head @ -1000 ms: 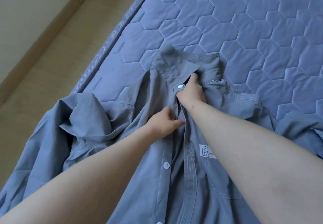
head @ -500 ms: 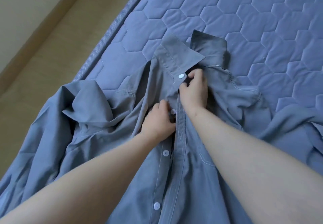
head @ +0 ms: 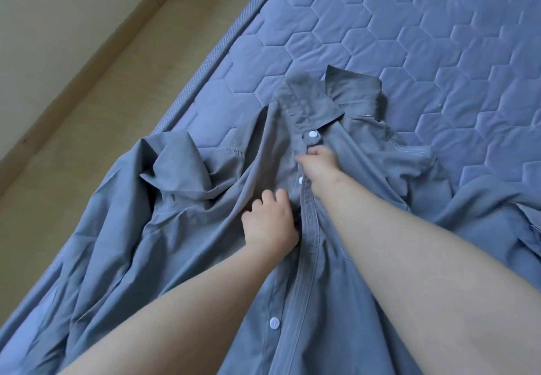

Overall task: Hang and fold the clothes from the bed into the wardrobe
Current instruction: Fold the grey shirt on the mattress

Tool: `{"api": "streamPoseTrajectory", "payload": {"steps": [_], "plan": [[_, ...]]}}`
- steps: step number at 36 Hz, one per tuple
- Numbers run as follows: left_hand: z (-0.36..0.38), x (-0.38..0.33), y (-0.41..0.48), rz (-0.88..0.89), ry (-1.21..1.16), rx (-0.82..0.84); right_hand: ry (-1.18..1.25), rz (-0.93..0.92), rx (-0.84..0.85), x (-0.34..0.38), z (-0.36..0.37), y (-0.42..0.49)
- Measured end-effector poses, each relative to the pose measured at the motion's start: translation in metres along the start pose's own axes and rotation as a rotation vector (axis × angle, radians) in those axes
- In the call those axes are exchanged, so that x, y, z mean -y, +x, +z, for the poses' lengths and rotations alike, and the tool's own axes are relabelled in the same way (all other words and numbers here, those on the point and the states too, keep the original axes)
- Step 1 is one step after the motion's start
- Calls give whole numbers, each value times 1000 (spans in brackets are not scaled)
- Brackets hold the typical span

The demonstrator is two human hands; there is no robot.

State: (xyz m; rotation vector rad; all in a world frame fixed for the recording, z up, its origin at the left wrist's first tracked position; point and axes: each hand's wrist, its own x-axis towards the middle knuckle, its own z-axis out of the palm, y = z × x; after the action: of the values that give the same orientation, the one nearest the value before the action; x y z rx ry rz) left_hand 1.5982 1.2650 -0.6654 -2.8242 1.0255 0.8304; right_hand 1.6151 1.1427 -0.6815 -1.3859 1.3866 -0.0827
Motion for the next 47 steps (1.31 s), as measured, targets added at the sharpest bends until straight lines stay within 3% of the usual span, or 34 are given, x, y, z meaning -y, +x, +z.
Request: {"api": "streamPoseTrajectory", "payload": {"steps": [5,8,14,19,26,33,40,44,47], "plan": [[-7,7,-4,-43,-154,-107,199,-105,6,20,-1,-5],[-11,11,-9,-56,-363,-78,207,-174,6,25,-1,-13],[-13,18,-18,51,-652,123,199,75,322,1,-14,-41],[-4,34,-35,73,-606,100,215,258,472,-26,-24,-67],[10,60,-78,-5,-586,45,157,406,541,-70,-22,-115],[27,86,-119,-28,-465,132,-43,397,588,-121,-19,-177],[39,104,-156,-67,-422,183,-303,214,614,-152,-1,-230],[40,115,-167,-241,-639,143,-258,172,562,-159,9,-256],[34,118,-173,-323,-789,113,-60,211,593,-155,7,-278]]}}
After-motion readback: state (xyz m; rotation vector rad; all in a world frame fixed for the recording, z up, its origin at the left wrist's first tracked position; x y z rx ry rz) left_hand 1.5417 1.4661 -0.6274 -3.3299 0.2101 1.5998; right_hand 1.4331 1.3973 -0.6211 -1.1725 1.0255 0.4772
